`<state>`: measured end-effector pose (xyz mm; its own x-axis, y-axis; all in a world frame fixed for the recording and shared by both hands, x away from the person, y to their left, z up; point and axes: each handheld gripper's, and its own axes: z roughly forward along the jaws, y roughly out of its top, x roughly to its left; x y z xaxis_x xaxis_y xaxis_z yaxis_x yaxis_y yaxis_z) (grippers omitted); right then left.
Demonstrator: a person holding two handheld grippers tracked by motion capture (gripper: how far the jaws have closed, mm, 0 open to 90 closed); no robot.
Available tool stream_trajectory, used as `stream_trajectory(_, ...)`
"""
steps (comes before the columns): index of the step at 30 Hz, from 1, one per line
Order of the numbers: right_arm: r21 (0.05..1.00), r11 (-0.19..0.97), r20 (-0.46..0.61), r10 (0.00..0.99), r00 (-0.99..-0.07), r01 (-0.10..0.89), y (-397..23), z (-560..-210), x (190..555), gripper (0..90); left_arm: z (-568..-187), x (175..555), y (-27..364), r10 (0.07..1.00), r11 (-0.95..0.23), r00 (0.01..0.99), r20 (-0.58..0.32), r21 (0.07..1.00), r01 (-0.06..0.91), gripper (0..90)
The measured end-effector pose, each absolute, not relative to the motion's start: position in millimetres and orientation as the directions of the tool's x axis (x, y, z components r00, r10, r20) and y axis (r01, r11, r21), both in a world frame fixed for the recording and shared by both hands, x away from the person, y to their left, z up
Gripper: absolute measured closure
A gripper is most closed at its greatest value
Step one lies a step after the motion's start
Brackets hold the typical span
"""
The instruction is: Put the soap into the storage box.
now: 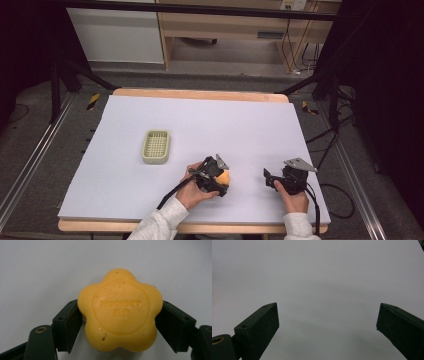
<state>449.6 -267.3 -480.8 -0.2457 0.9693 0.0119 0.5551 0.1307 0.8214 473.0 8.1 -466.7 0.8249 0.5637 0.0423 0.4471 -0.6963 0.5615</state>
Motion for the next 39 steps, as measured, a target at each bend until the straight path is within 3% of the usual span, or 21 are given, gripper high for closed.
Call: stream_trajectory(39, 0.823, 0.127, 0.013, 0.970, -0.242, 0.554, -267.9, -480.2, 449.3, 4.8, -451.6, 466.7, 21.8, 0.592, -0.672, 0.804, 0.057, 0.585, 0.454, 24.9)
